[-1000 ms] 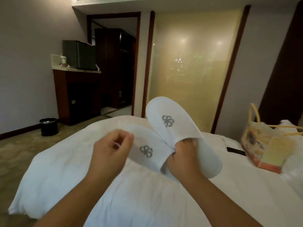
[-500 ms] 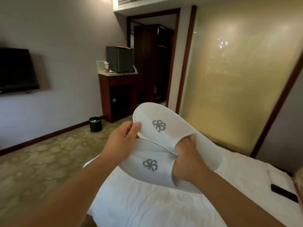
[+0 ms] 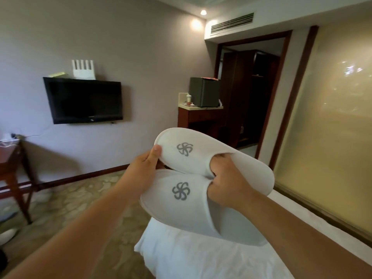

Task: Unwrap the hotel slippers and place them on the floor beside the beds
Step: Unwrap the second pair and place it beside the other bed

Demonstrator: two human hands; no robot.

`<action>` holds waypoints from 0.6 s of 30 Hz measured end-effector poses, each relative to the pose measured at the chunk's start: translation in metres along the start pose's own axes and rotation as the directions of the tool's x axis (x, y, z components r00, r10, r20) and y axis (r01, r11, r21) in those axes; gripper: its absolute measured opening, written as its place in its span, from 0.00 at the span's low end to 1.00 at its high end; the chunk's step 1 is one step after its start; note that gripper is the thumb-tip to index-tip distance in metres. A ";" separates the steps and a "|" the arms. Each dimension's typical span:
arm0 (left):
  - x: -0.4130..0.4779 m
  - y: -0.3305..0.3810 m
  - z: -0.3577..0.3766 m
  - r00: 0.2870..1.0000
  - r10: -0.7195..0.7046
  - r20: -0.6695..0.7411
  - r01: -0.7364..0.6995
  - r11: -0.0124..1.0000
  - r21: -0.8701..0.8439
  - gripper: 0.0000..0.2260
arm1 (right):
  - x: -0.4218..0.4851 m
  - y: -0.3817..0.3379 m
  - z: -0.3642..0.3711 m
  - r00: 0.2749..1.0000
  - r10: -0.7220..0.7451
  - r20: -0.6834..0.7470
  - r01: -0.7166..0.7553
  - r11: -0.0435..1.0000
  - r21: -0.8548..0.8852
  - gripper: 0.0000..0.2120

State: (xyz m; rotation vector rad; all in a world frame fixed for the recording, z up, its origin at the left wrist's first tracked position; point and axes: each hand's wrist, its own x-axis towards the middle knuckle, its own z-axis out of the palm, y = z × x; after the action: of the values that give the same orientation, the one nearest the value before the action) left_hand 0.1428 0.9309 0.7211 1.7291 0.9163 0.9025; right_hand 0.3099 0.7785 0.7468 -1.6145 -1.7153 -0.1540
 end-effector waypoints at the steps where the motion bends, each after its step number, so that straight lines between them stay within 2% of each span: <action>1: 0.011 -0.012 -0.012 0.999 -0.043 -0.007 0.043 0.999 -0.008 0.23 | 0.013 0.001 0.015 1.000 0.006 0.013 -0.006 1.000 0.024 0.15; 2: 0.022 -0.025 -0.024 0.995 -0.098 -0.011 0.098 0.995 -0.018 0.25 | 0.026 0.000 0.031 1.000 0.004 0.024 -0.004 1.000 0.021 0.07; 4: 0.048 -0.052 -0.048 0.980 -0.199 -0.014 0.199 0.980 -0.030 0.27 | 0.054 -0.004 0.064 1.000 0.001 0.013 -0.002 1.000 0.028 0.17; 6: 0.077 -0.076 -0.073 0.968 -0.248 -0.027 0.247 0.968 -0.034 0.28 | 0.086 -0.004 0.099 0.999 -0.009 0.036 0.008 1.000 0.024 0.20; 10: 0.143 -0.103 -0.122 0.967 -0.236 -0.099 0.232 0.971 -0.050 0.28 | 0.159 0.004 0.158 0.994 0.011 0.107 -0.008 1.000 -0.023 0.05; 13: 0.190 -0.110 -0.156 0.957 -0.241 -0.161 0.227 0.969 -0.098 0.26 | 0.212 0.009 0.187 0.998 -0.009 0.066 0.018 0.989 -0.146 0.13; 18: 0.244 -0.125 -0.195 0.961 -0.217 -0.171 0.196 0.972 -0.130 0.22 | 0.273 0.016 0.244 0.989 0.144 -0.044 -0.147 0.987 -0.063 0.07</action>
State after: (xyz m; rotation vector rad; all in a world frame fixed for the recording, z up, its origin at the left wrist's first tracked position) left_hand 0.0592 1.2561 0.6983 1.4415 1.1239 0.9657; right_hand 0.2419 1.1385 0.7292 -1.7670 -1.5708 -0.1711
